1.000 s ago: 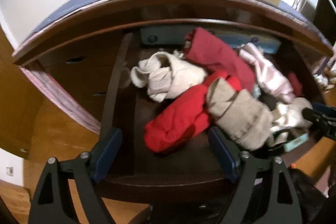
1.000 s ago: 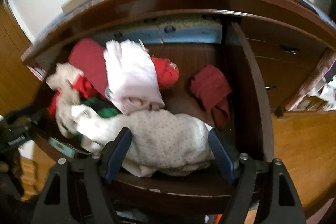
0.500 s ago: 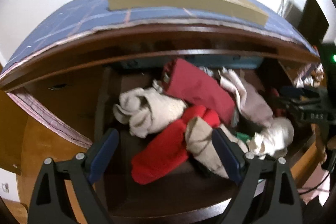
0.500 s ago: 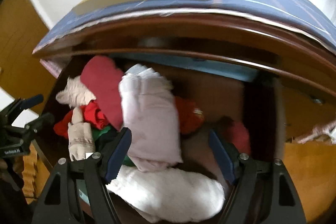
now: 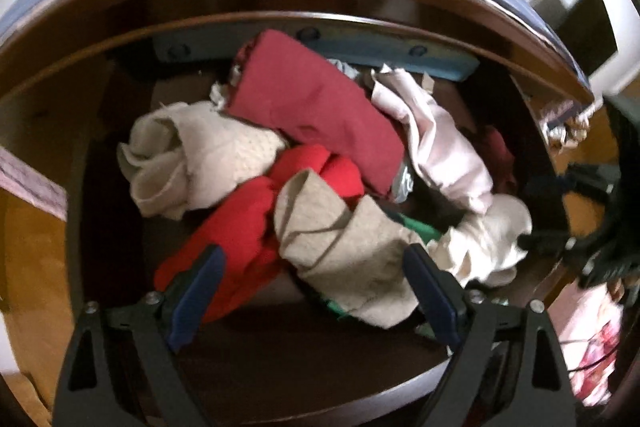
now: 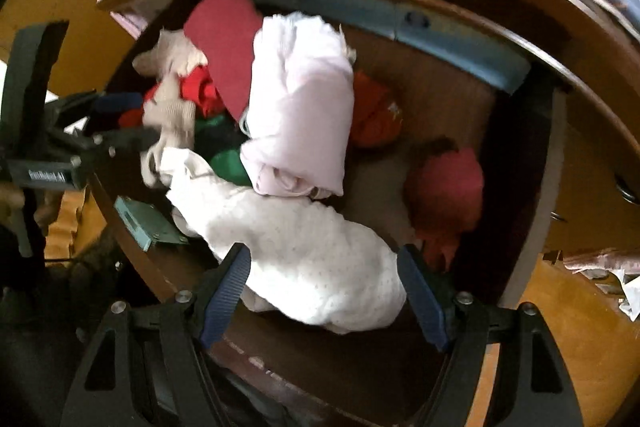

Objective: Take underwear out of drawer
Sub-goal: 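Reach both tools into the drawer toward the beige and white underwear, then grasp white dotted underwear with right tool while left tool grasps beige sock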

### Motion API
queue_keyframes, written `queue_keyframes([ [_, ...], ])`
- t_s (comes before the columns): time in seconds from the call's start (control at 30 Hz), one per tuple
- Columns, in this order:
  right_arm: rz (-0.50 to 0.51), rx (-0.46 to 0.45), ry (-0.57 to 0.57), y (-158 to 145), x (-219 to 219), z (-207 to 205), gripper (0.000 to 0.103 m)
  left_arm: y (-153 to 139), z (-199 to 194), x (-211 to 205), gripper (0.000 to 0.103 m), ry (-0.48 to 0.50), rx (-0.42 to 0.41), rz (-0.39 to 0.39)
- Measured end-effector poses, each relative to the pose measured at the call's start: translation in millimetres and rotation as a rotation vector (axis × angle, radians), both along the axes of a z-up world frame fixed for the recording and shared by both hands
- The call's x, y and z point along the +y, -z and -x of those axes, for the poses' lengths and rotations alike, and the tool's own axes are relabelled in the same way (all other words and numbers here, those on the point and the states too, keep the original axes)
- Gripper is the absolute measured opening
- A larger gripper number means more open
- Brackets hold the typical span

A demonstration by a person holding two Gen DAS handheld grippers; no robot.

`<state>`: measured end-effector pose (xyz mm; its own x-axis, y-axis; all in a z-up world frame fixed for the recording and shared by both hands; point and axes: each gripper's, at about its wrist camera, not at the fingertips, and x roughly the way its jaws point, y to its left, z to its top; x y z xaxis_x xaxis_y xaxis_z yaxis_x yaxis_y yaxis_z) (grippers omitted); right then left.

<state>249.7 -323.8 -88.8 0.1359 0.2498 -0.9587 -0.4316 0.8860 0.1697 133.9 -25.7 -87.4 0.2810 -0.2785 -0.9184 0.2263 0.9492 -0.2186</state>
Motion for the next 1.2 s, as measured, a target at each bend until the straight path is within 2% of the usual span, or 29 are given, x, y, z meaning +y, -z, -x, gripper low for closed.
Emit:
queue_keyframes([
  [0.13,-0.021,0.084,-0.056,14.2,13.1,-8.2,0.078,2.3,-7.3,-5.2,0.095,-0.030,0.037,0.000],
  [0.2,-0.033,0.133,-0.083,20.0,20.4,-8.5,0.083,3.1,-8.6,-7.0,0.096,-0.036,0.051,0.007],
  [0.3,0.023,0.138,-0.120,30.0,33.2,-9.7,0.085,9.6,-10.0,-14.0,0.101,-0.034,0.060,0.006],
  [0.43,0.022,0.134,-0.115,37.4,42.5,-11.2,0.084,10.7,-9.8,-24.5,0.101,-0.025,0.027,-0.012],
  [0.47,0.020,0.124,-0.123,37.6,44.5,-9.1,0.078,10.6,-9.6,-25.9,0.098,-0.022,0.013,-0.012],
  [0.5,0.000,0.115,-0.129,36.2,44.3,-5.9,0.073,11.3,-8.8,-27.0,0.090,-0.013,-0.011,-0.029],
  [0.53,-0.008,0.109,-0.137,31.9,42.9,-1.6,0.062,12.7,-8.5,-28.3,0.086,-0.003,-0.026,-0.053],
  [0.57,-0.006,0.094,-0.148,28.0,43.2,2.8,0.058,13.6,-8.1,-28.2,0.079,0.006,-0.037,-0.066],
  [0.6,0.000,0.071,-0.153,22.5,42.5,11.9,0.050,12.4,-7.3,-26.1,0.069,0.010,-0.048,-0.055],
  [0.63,0.003,0.060,-0.145,19.1,41.9,15.0,0.044,9.7,-6.3,-23.3,0.063,0.011,-0.057,-0.033],
  [0.7,0.001,0.037,-0.099,9.9,37.7,23.2,0.039,3.4,-6.2,-13.8,0.040,0.010,-0.065,0.023],
  [0.73,-0.003,0.026,-0.079,4.6,35.1,26.0,0.036,1.0,-6.8,-9.6,0.036,0.005,-0.063,0.053],
  [0.8,-0.039,-0.008,-0.036,-12.0,26.4,32.4,0.034,-5.3,-6.2,-2.1,0.033,-0.002,-0.071,0.086],
  [0.9,-0.109,-0.046,0.011,-38.1,13.9,43.7,0.034,-15.8,-0.9,2.9,0.033,0.001,-0.121,0.073],
  [1.03,-0.184,-0.073,0.079,-72.9,-9.4,53.3,0.034,-36.8,9.4,15.6,0.033,0.014,-0.185,0.096],
  [1.2,-0.379,-0.105,0.181,-110.1,-33.9,34.4,0.034,-72.2,19.2,28.1,0.033,0.037,-0.295,0.077],
])
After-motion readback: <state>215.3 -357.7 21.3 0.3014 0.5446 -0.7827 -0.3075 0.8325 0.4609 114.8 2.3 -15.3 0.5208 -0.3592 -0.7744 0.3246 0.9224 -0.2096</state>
